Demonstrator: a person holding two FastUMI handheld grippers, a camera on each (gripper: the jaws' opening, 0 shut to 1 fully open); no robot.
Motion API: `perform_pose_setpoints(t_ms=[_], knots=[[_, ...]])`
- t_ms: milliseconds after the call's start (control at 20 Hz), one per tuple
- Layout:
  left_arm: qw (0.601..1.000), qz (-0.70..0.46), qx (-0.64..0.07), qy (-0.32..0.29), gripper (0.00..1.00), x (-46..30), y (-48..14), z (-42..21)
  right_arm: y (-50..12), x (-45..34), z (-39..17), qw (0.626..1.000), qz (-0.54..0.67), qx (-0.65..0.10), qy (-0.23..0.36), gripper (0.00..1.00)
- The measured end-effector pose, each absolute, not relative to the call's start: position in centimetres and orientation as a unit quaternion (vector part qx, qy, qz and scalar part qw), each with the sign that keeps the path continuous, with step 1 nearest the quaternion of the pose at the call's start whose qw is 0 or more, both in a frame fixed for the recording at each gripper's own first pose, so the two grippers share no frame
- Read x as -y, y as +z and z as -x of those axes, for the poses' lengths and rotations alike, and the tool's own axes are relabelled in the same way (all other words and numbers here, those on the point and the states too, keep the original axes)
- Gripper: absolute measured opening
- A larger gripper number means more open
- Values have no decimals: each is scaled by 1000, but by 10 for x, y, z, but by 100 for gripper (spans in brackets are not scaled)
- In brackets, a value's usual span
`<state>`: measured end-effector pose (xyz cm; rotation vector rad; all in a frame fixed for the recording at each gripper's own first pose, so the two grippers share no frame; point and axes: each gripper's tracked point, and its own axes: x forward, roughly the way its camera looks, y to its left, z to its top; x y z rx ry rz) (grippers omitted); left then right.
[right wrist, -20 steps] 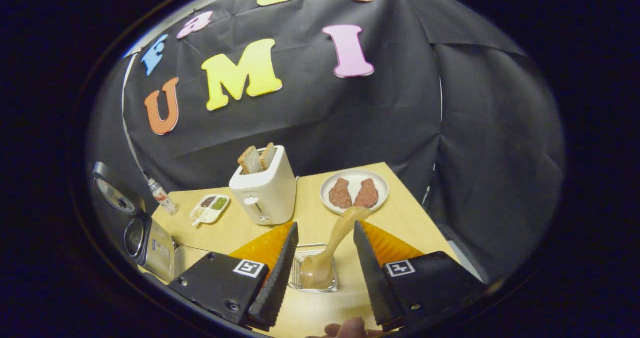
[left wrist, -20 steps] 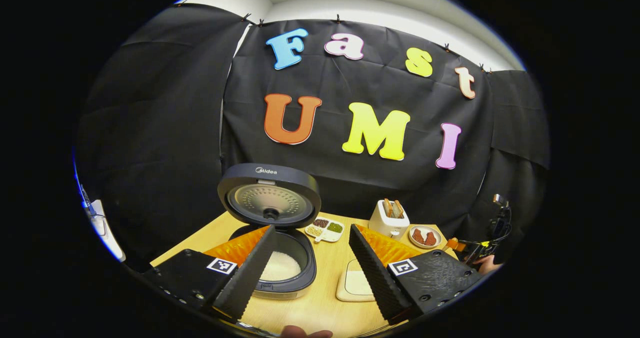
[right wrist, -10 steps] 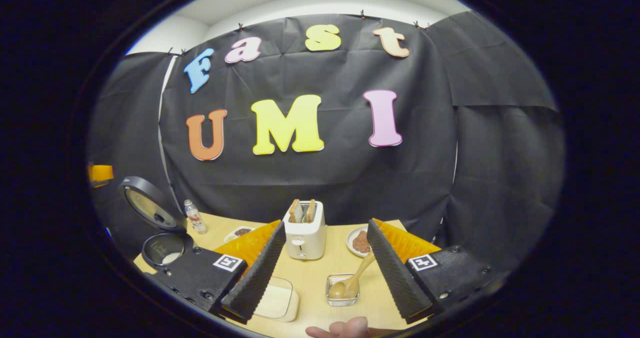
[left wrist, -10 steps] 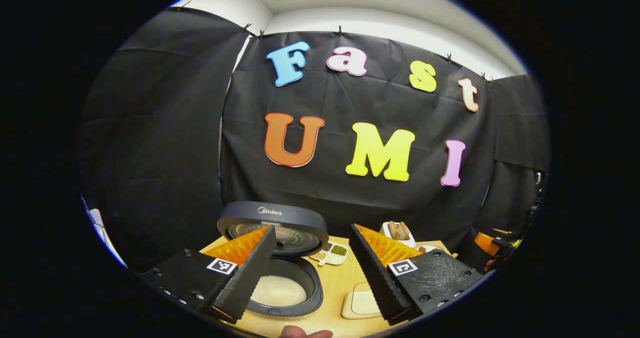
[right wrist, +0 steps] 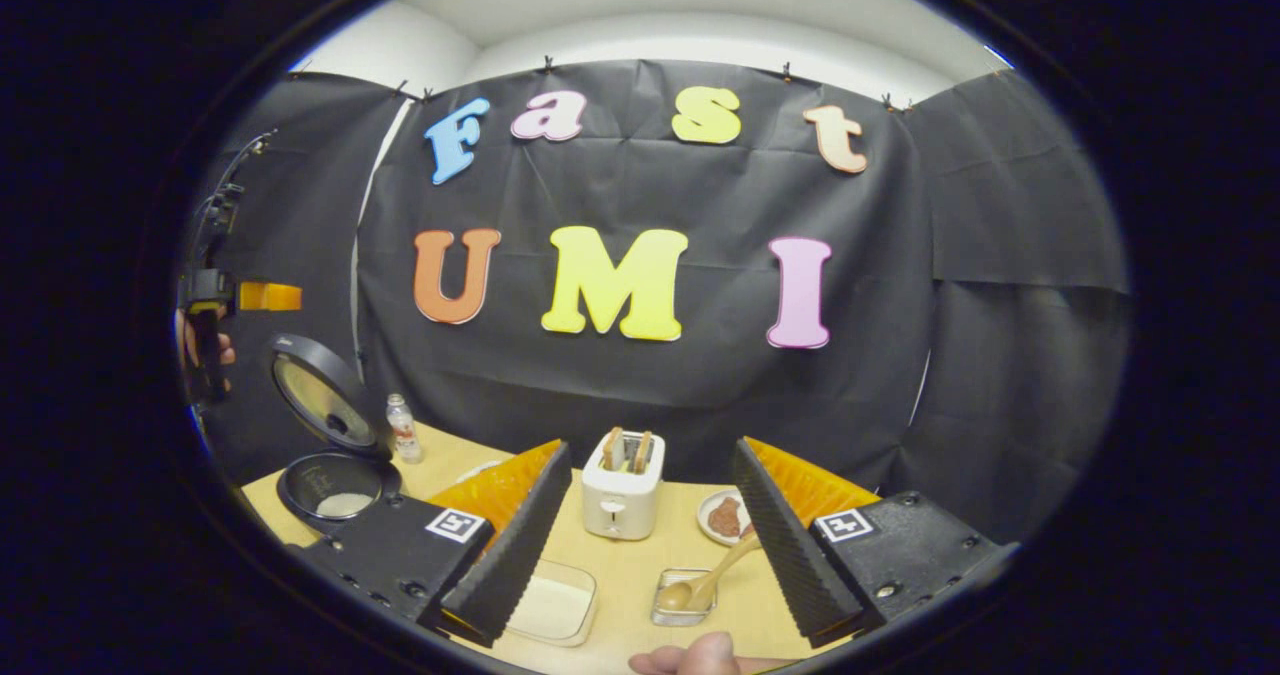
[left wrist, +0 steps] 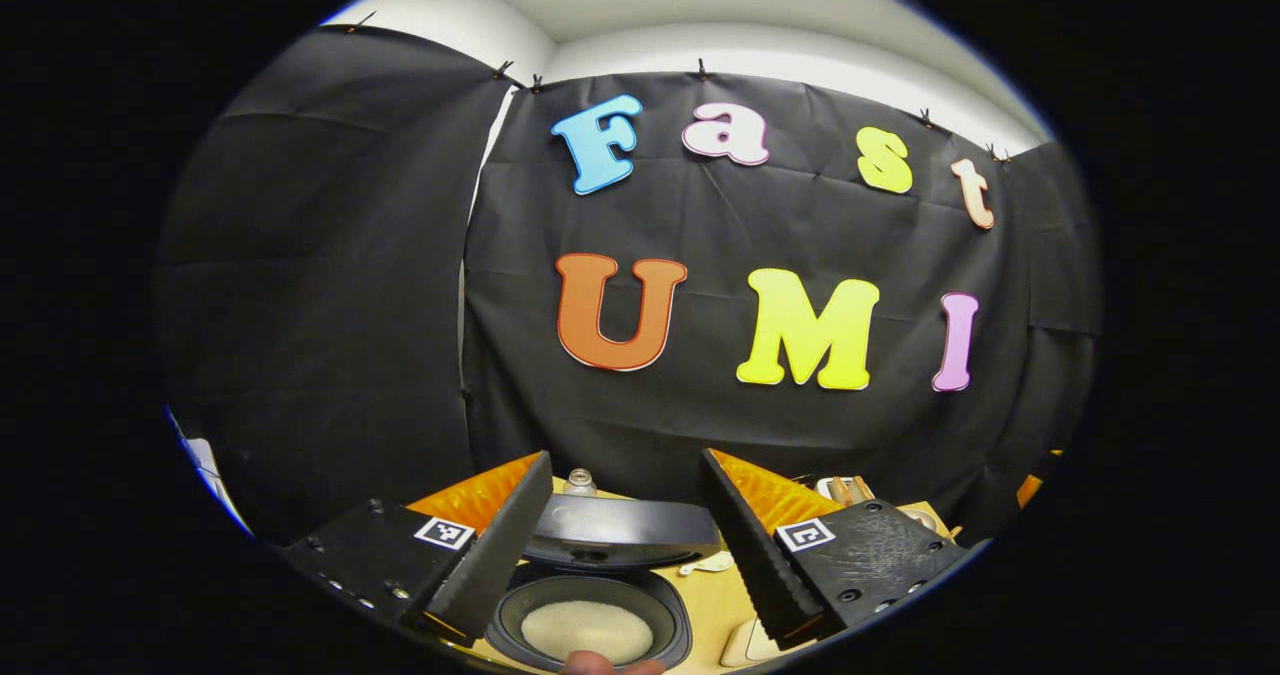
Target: Close the left gripper, press the button to open the rice cooker; take a wooden spoon from the chopstick holder with the right hand, scoop a spoonful of rice and pour it into the rice cooker, then put the wooden spoon back into the chopstick holder.
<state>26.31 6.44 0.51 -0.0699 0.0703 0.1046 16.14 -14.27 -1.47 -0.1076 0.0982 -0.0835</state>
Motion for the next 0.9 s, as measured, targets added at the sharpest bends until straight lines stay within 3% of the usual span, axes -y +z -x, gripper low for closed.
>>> perform_pose_setpoints(t_ms=[500,900], knots=[[992,36,-93,75,95,-90,-26,-303,-33,168,-137,993,38,-84,-71,99],[985,25,-159,60,97,-90,-50,-282,-28,144,-128,995,6,-74,-59,100]])
